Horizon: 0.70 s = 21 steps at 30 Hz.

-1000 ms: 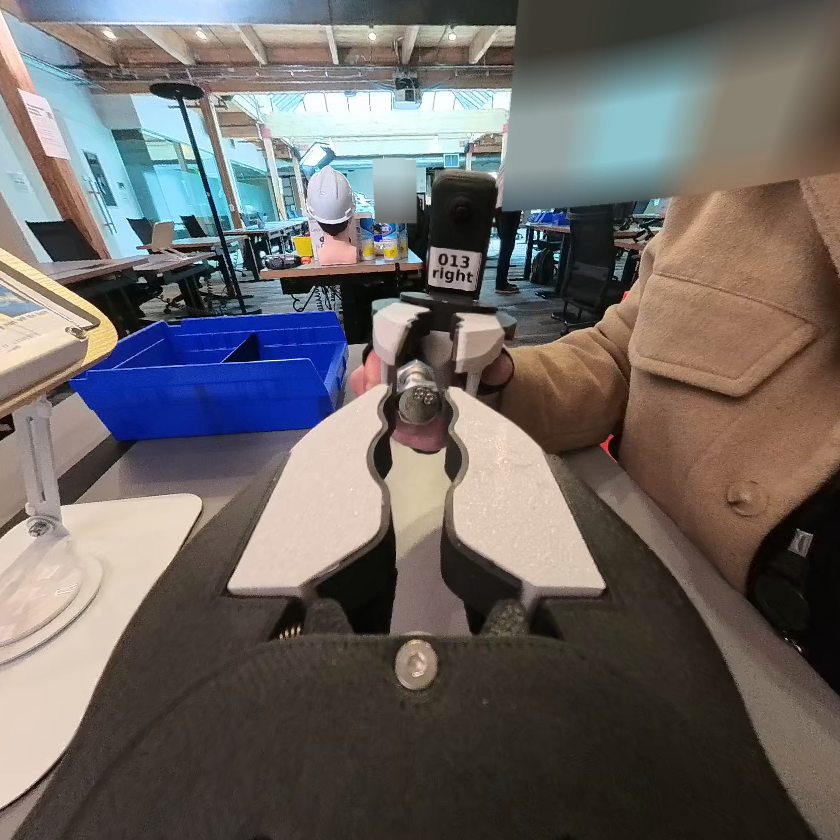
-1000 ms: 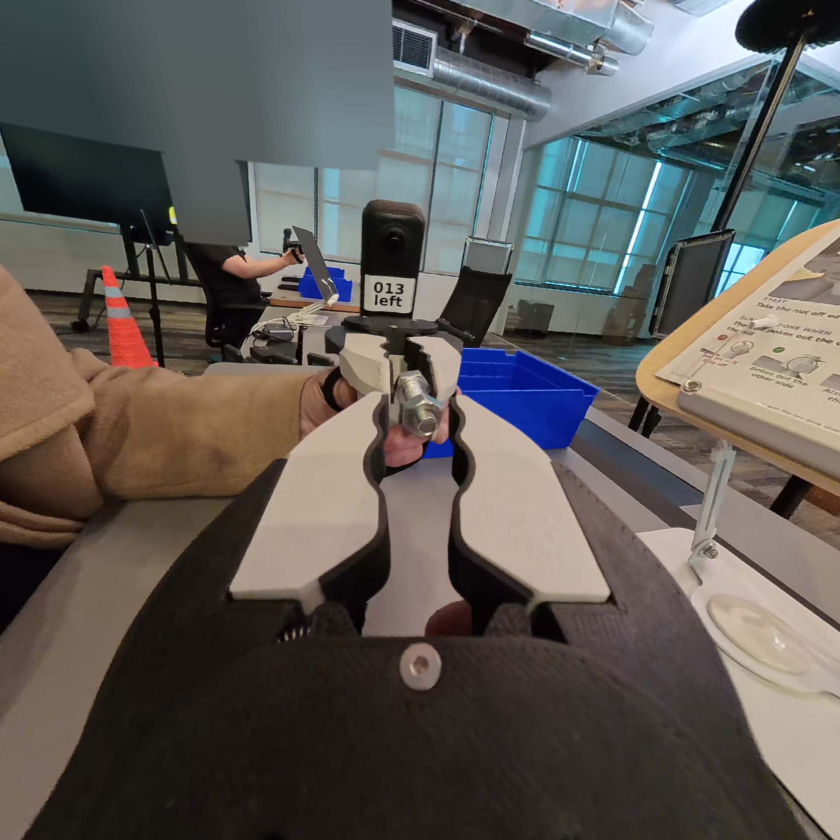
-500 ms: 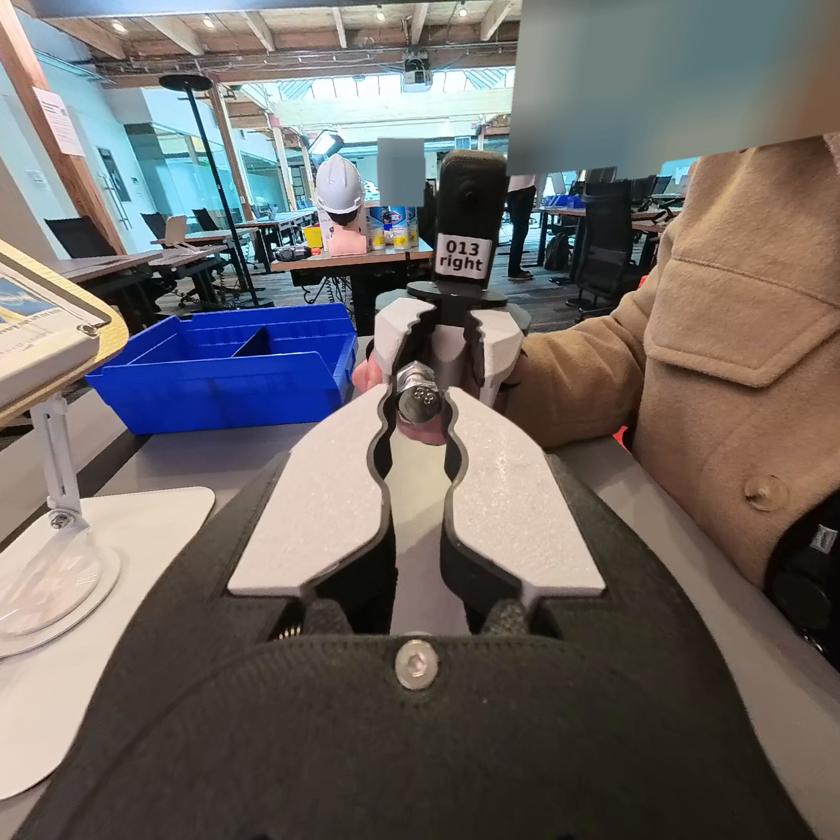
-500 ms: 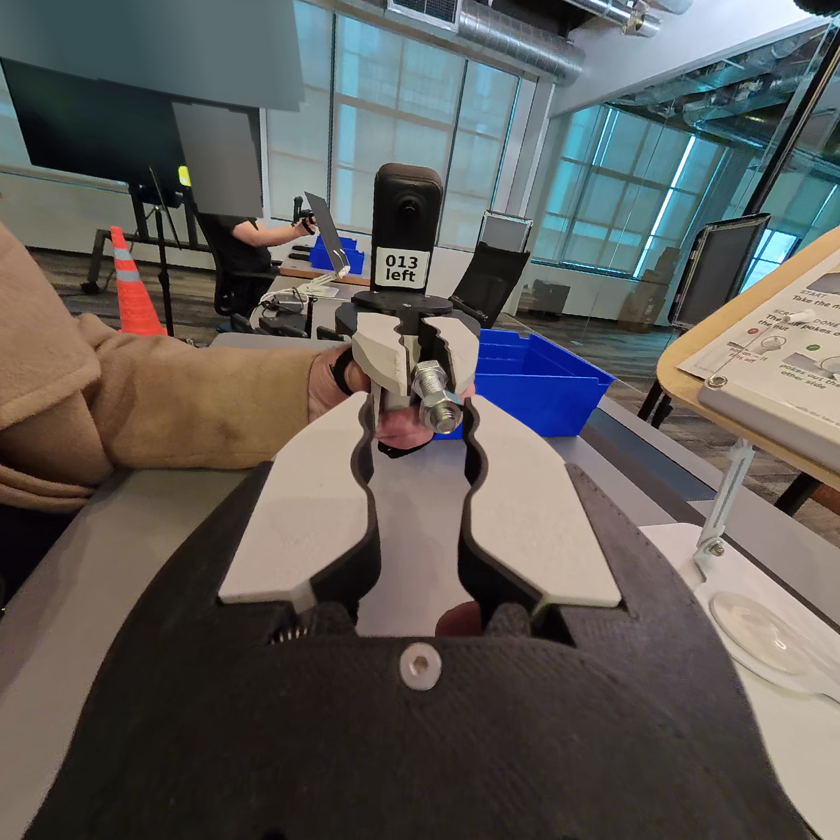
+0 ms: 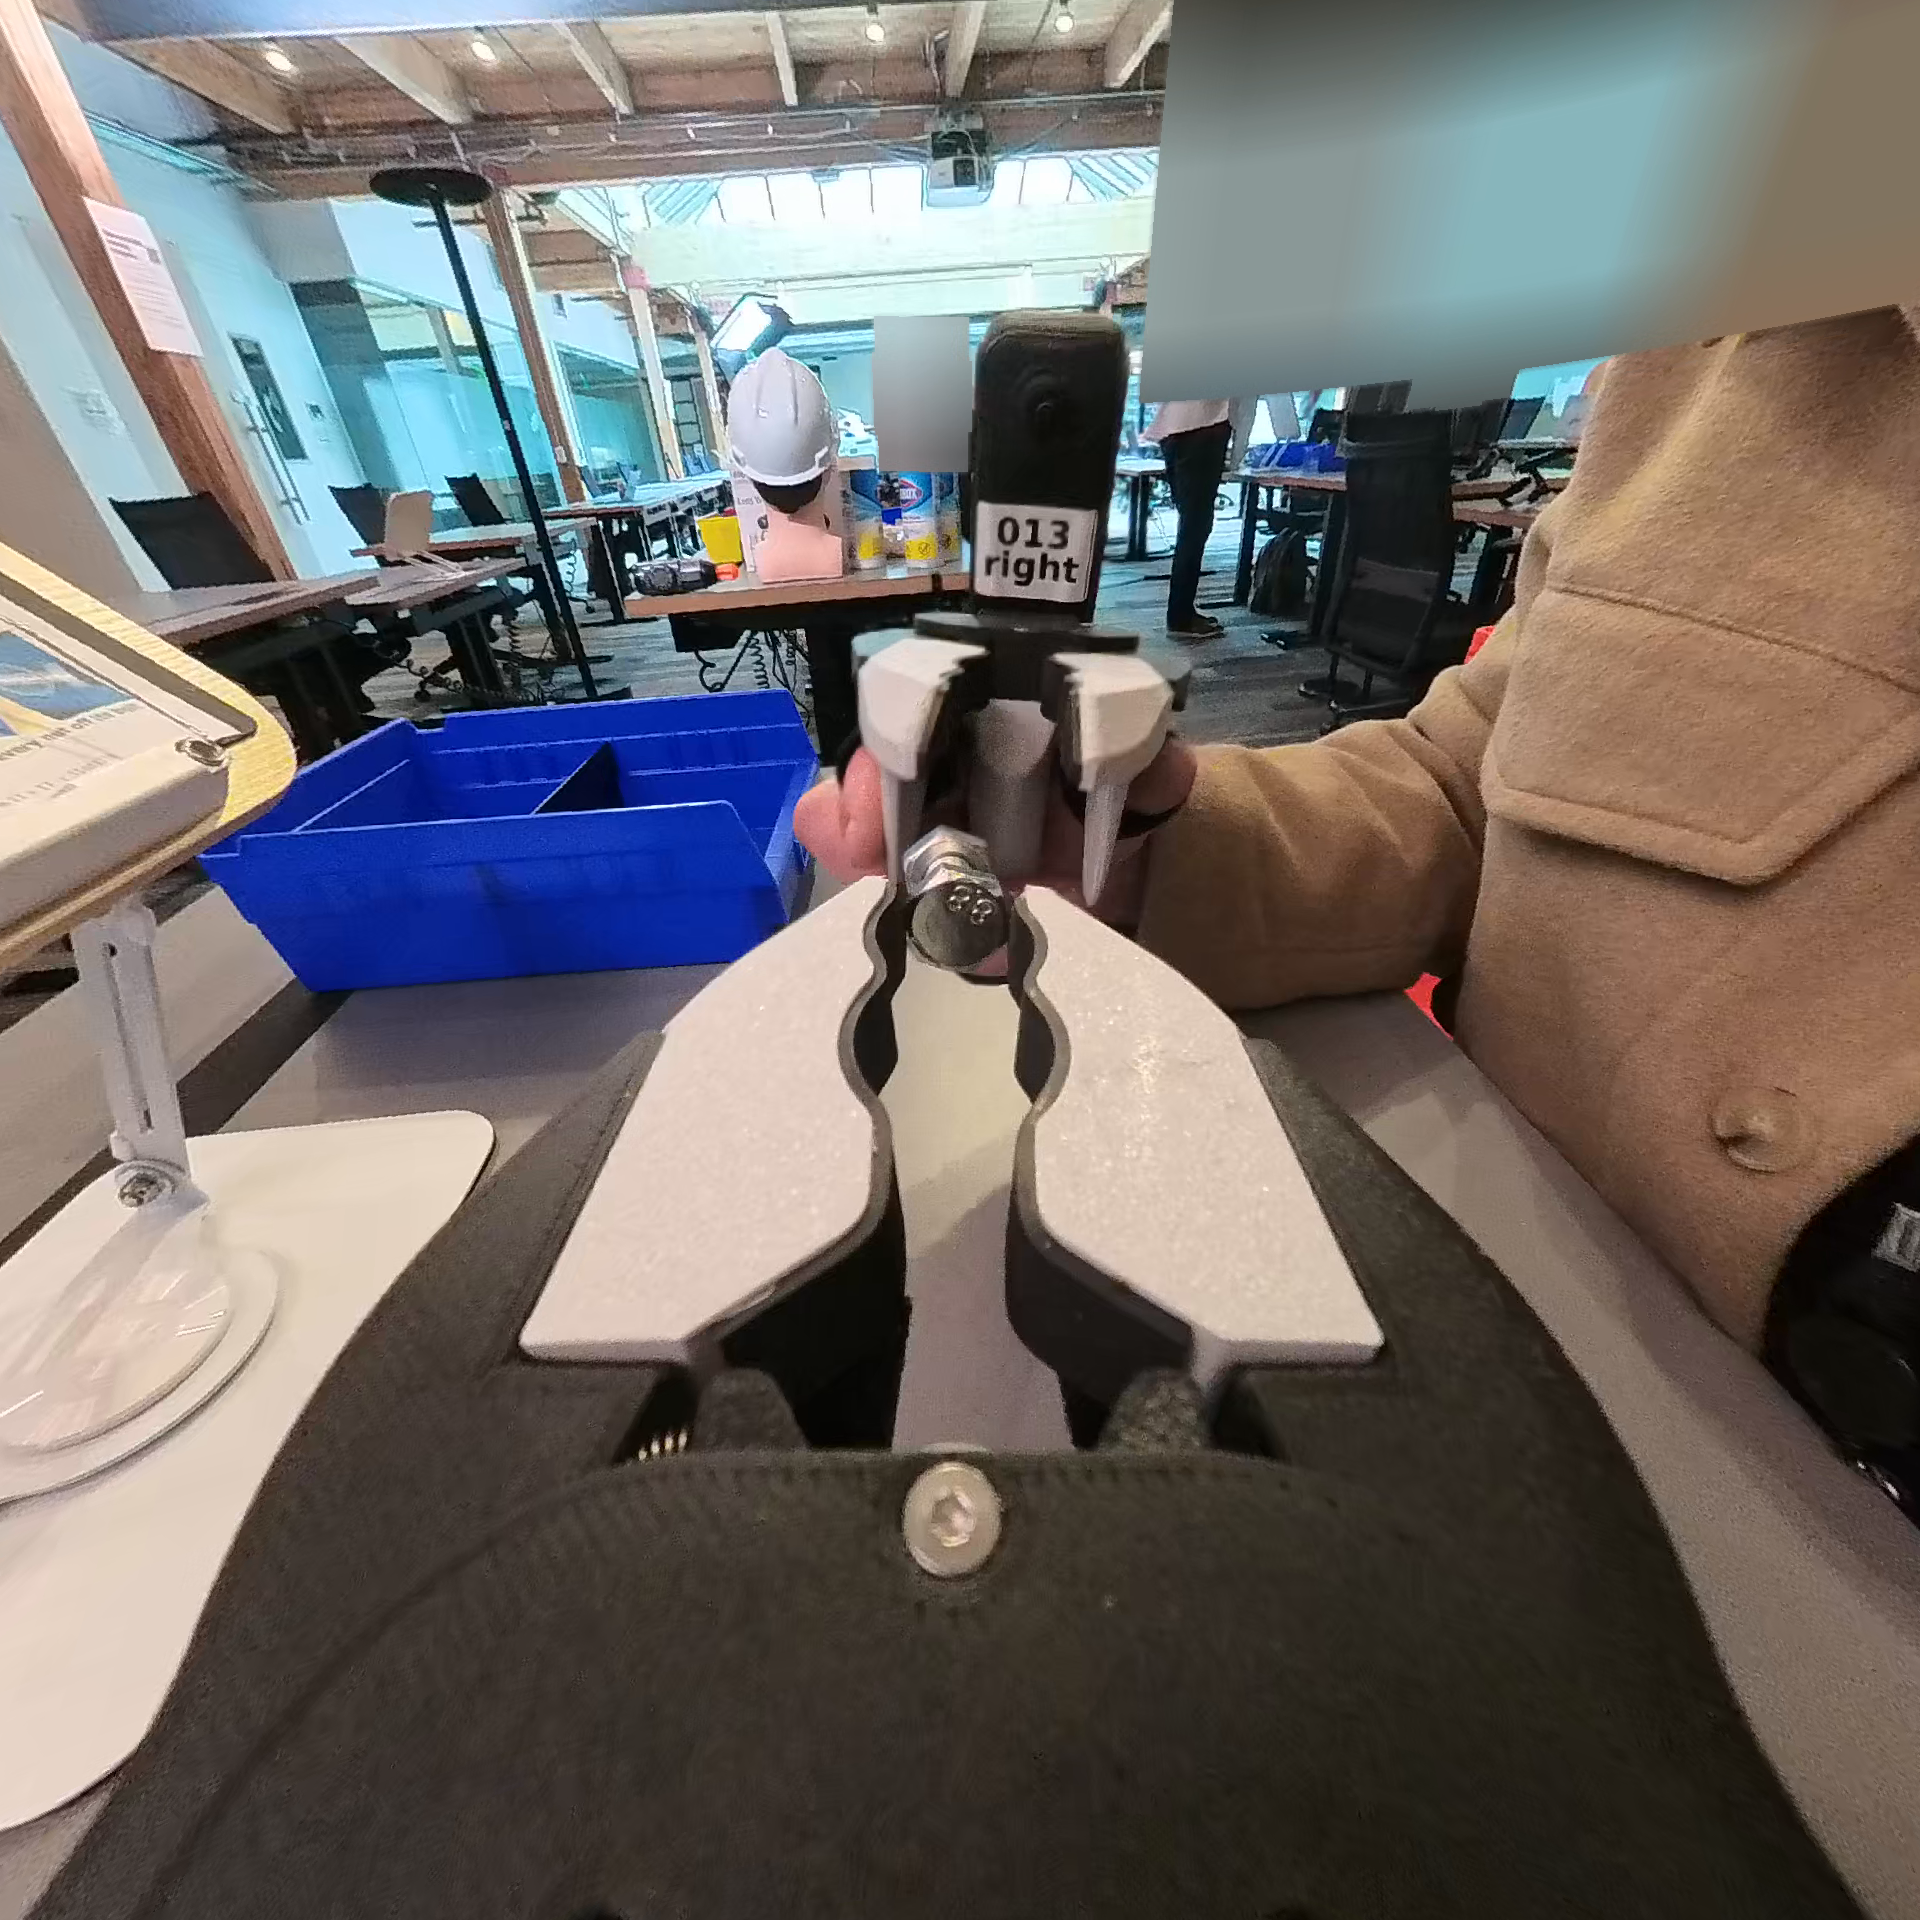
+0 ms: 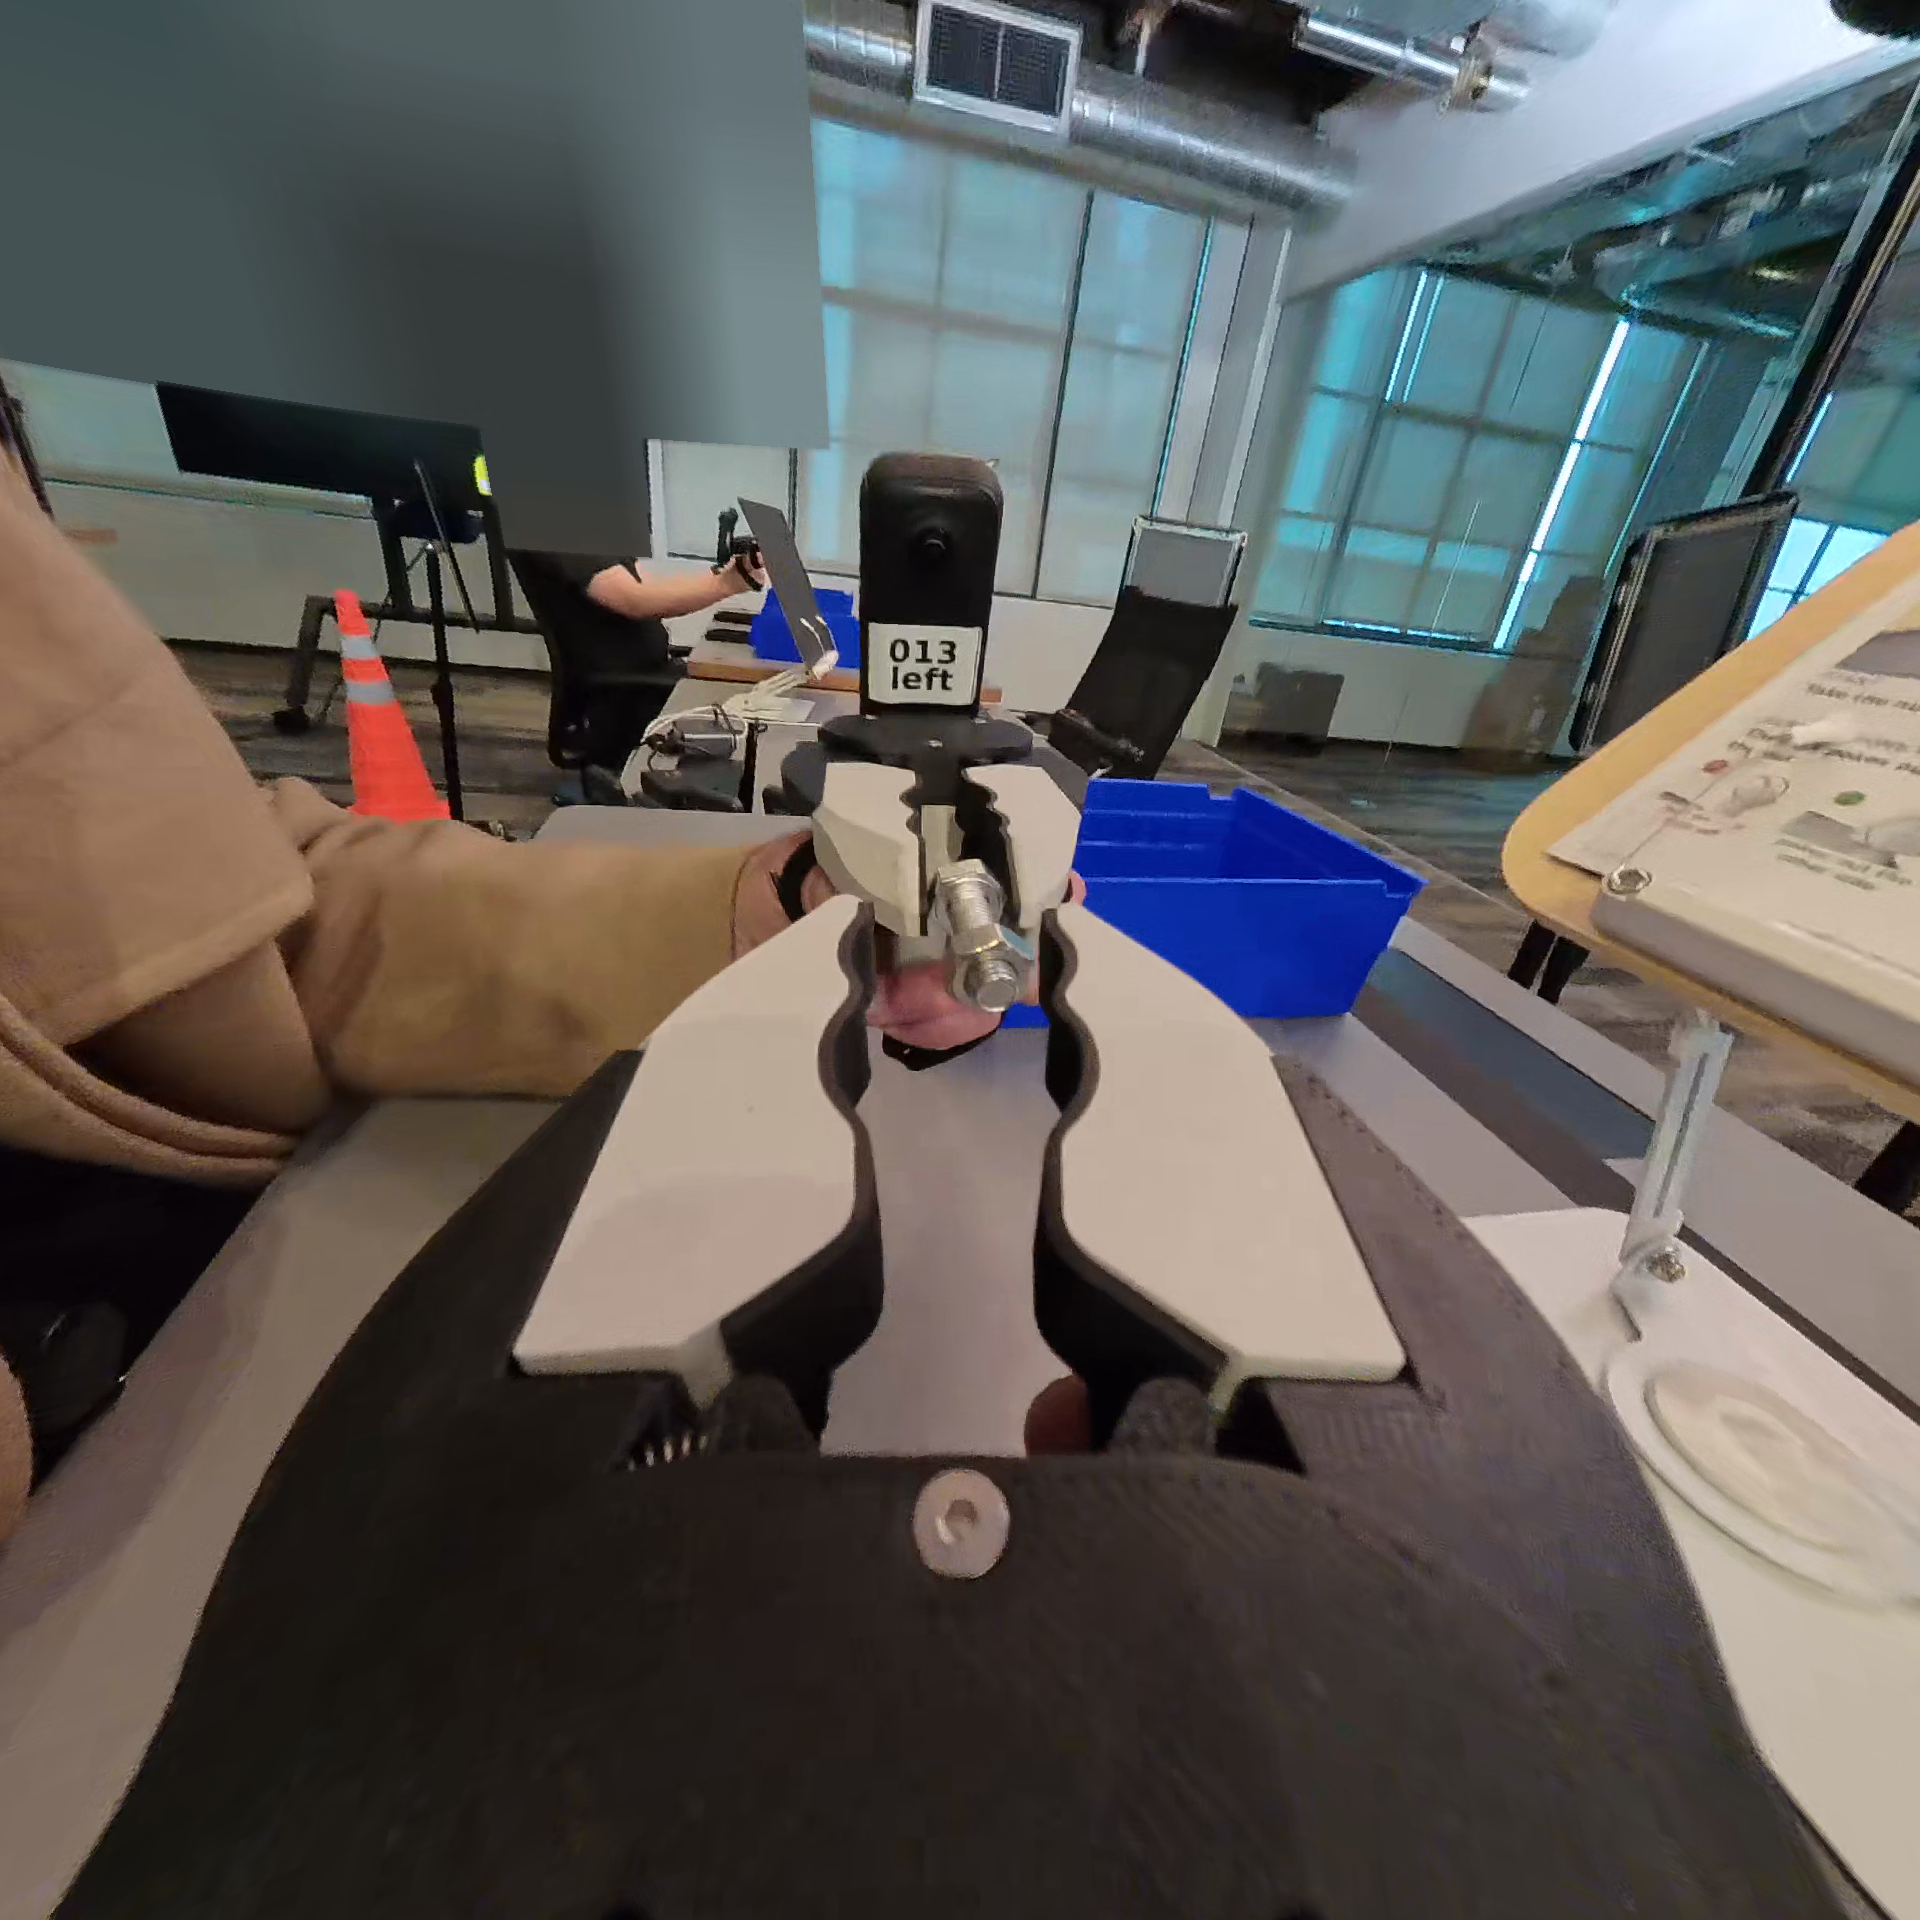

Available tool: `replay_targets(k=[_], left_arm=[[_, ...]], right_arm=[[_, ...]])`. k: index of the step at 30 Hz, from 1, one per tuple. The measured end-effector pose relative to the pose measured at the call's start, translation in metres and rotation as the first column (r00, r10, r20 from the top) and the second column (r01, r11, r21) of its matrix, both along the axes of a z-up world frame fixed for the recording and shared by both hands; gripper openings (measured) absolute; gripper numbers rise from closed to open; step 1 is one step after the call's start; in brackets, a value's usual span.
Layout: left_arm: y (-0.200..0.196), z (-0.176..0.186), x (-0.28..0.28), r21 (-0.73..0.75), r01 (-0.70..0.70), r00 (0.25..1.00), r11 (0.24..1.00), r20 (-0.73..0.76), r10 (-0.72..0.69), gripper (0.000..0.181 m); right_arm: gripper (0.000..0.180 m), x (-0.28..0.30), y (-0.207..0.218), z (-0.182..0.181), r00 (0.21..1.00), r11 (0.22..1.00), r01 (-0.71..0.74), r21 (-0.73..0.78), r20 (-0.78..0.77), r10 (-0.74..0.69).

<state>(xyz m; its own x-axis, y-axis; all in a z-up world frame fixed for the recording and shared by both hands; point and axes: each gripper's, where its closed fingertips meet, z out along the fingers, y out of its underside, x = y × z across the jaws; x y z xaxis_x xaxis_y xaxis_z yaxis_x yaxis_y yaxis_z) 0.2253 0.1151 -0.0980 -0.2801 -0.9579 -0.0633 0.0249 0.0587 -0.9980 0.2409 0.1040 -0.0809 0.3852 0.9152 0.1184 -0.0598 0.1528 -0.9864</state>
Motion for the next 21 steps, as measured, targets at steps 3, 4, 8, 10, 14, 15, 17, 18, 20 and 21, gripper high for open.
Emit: replay_targets(k=[3,4,8,10,14,15,17,18,20,21], left_arm=[[-0.002,0.0,0.001,-0.001,0.007,1.0,1.0,0.001,-0.007,0.018],[-0.002,-0.001,0.002,0.001,0.008,1.0,1.0,0.0,-0.008,0.018],[-0.002,0.0,0.002,0.007,-0.003,1.0,1.0,0.0,0.003,0.018],[0.002,-0.001,0.002,0.008,-0.02,1.0,1.0,-0.007,0.02,0.018],[0.001,0.001,0.0,0.001,-0.012,1.0,1.0,0.011,0.012,0.018],[0.0,0.001,0.001,0.006,-0.011,1.0,1.0,0.005,0.011,0.018],[-0.001,0.001,0.002,0.004,-0.003,1.0,1.0,0.011,0.003,0.018],[-0.002,0.001,0.002,0.002,-0.001,1.0,1.0,0.012,0.001,0.018],[-0.002,0.001,0.002,0.004,0.0,1.0,1.0,0.013,0.0,0.018],[-0.002,0.002,0.002,0.003,-0.001,1.0,1.0,0.014,0.001,0.018]], right_arm=[[0.039,-0.007,0.003,-0.006,1.0,0.999,-0.015,-0.046,-0.001,0.015],[0.039,-0.009,0.004,-0.008,1.0,0.999,-0.012,-0.05,0.006,0.012],[0.037,-0.014,-0.001,-0.008,0.999,0.999,-0.031,-0.04,0.013,0.032],[0.01,-0.018,-0.025,-0.004,0.983,0.983,-0.183,-0.022,0.008,0.183],[0.025,-0.009,-0.012,0.0,0.995,0.995,-0.095,-0.02,-0.009,0.094],[0.031,-0.005,-0.004,0.0,0.998,0.997,-0.061,-0.04,-0.025,0.06],[0.032,-0.003,0.002,-0.003,0.999,0.997,-0.035,-0.062,-0.033,0.033],[0.033,-0.003,0.004,-0.004,0.999,0.997,-0.029,-0.065,-0.029,0.027],[0.036,-0.006,0.005,-0.007,0.999,0.997,-0.028,-0.074,-0.018,0.026],[0.036,-0.008,0.004,-0.009,1.0,0.997,-0.03,-0.076,-0.007,0.03]])
